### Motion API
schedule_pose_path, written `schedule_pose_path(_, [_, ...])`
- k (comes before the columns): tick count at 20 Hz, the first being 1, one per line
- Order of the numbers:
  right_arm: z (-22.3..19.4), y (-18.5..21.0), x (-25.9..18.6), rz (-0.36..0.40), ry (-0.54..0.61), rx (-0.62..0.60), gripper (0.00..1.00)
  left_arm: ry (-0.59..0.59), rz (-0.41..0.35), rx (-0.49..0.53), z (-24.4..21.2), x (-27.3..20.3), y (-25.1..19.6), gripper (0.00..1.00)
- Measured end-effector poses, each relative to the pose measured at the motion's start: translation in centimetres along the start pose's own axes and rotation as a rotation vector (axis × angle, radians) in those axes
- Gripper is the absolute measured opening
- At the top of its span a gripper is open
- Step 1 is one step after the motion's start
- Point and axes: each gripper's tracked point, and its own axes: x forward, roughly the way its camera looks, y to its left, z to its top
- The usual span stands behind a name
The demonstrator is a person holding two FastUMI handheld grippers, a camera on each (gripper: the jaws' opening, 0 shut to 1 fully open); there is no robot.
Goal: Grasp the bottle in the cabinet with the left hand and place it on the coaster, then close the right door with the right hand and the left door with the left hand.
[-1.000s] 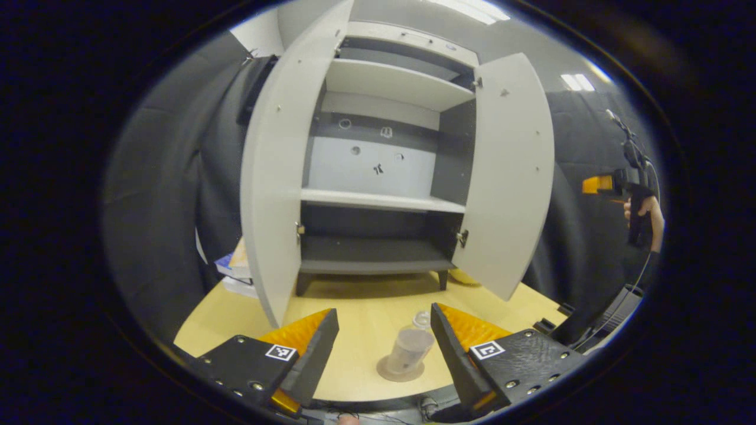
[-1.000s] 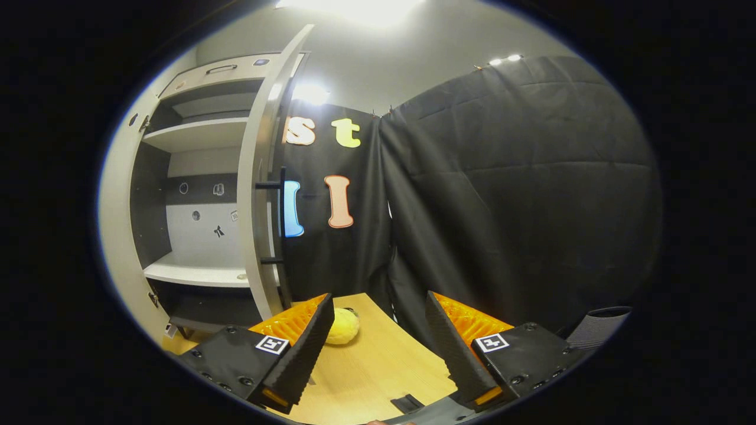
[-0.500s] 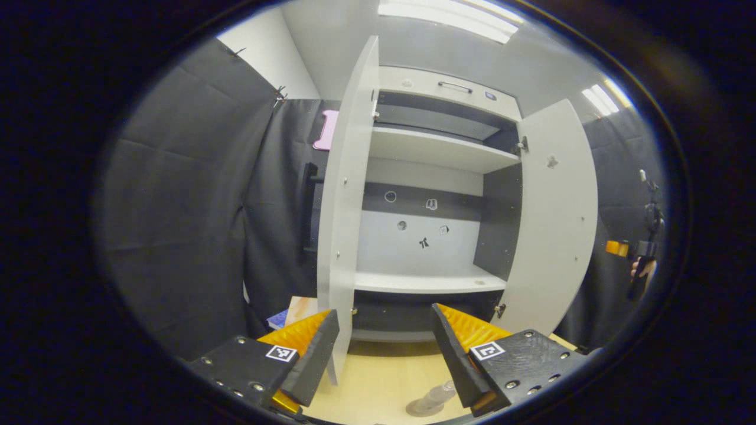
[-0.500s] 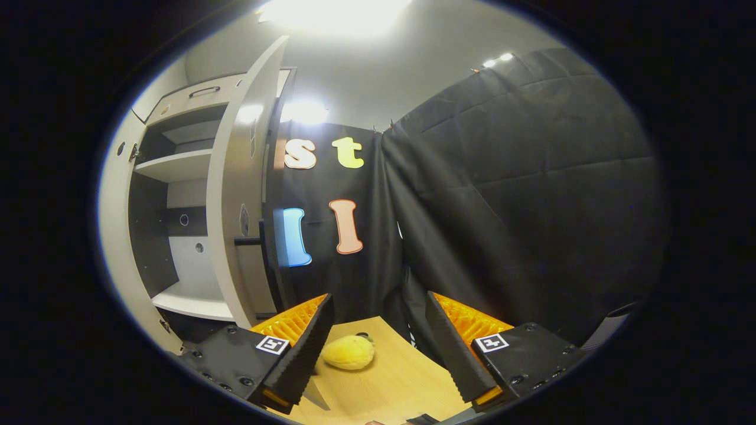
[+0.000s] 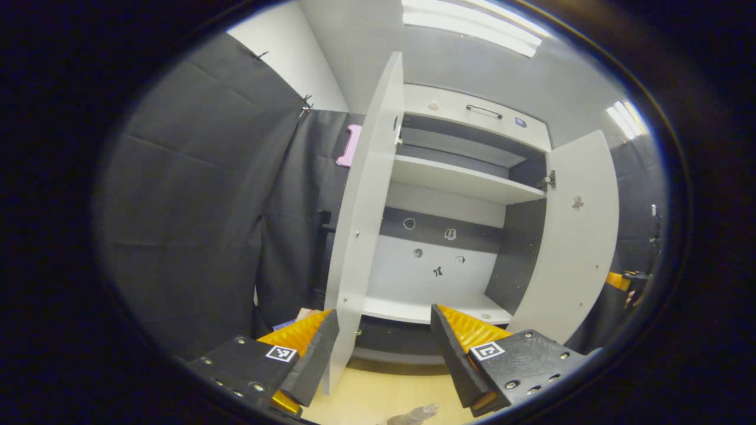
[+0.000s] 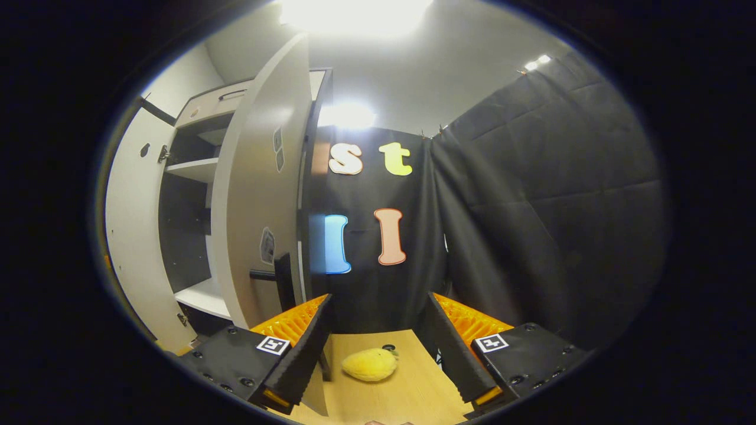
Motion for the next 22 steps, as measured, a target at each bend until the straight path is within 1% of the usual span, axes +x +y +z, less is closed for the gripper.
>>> schedule_pose_path(3, [0.2,0.9,1.1,0.072,0.031,0.011,0.98,0.015,0.046,-0.008,-0.5,-1.3,0.1,0.9])
schedule_pose_path(6, [-0.1,1.6,2.4,0.14,0.054,0.016,0.98,0.012,0.09,0.01,-0.5,-1.7,0.1,0.9])
schedule_pose_path(9, [-0.9,2.3,3.0,0.206,0.061,-0.004,0.97,0.007,0.125,0.028,-1.0,-2.3,-0.7,0.9])
schedule_pose_path(10, [-1.5,2.4,3.0,0.223,0.073,0.002,0.97,-0.001,0.123,0.024,-0.9,-2.7,-1.3,0.87])
schedule_pose_path(11, [-1.5,2.6,2.9,0.238,0.066,0.015,0.97,-0.008,0.116,0.021,-0.8,-3.3,-2.1,0.9])
schedule_pose_path(13, [-1.2,3.0,3.0,0.261,0.05,0.005,0.97,-0.014,0.119,0.037,-0.9,-3.9,-3.1,0.9])
schedule_pose_path(15, [-1.2,3.2,2.9,0.266,0.049,-0.005,0.97,-0.011,0.126,0.056,-1.0,-4.3,-3.8,0.9])
schedule_pose_path(17, [-1.3,3.7,2.7,0.269,0.05,0.007,0.97,0.0,0.095,0.049,-1.2,-4.3,-5.2,0.9])
schedule_pose_path(19, [-1.3,4.6,2.4,0.277,0.048,0.021,0.97,0.006,0.035,0.023,-1.4,-4.1,-7.0,0.9])
schedule_pose_path(22, [-1.3,6.4,2.1,0.299,0.051,0.018,0.97,0.002,0.024,0.053,-1.5,-3.2,-7.0,0.9])
